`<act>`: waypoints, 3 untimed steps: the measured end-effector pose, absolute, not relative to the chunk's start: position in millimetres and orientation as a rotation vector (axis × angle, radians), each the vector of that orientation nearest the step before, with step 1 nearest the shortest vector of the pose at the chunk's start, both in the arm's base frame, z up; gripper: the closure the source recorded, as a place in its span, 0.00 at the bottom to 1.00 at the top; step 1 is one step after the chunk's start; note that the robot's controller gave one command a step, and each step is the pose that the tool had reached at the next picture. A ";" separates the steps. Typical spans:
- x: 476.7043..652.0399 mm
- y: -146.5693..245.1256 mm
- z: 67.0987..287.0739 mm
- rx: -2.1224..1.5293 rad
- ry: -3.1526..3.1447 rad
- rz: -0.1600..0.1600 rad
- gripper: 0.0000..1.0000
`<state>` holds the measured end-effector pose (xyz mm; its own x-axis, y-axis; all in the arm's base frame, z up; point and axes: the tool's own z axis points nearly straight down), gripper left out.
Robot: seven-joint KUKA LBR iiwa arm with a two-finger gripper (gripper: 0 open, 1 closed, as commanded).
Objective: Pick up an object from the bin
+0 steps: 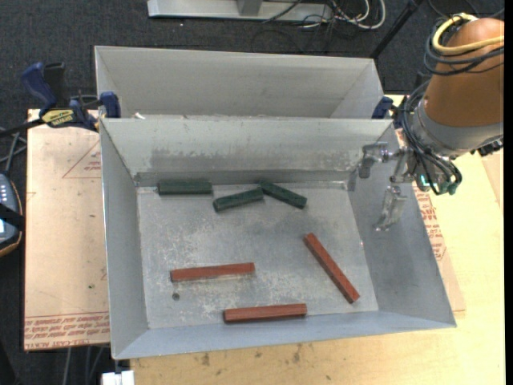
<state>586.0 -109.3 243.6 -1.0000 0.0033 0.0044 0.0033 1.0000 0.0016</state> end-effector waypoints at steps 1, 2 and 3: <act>587.4 -108.9 247.1 -0.001 -3.144 0.000 0.00; 595.9 -101.7 195.2 -0.001 -3.150 0.002 0.00; 551.5 -65.0 173.0 0.066 -3.140 -0.001 0.00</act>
Offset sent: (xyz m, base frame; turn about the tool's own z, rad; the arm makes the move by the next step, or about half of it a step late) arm 0.0240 0.0260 -0.1736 0.0007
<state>551.5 -65.0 173.0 -0.9991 -0.0420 0.0012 -0.0420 0.9991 0.0006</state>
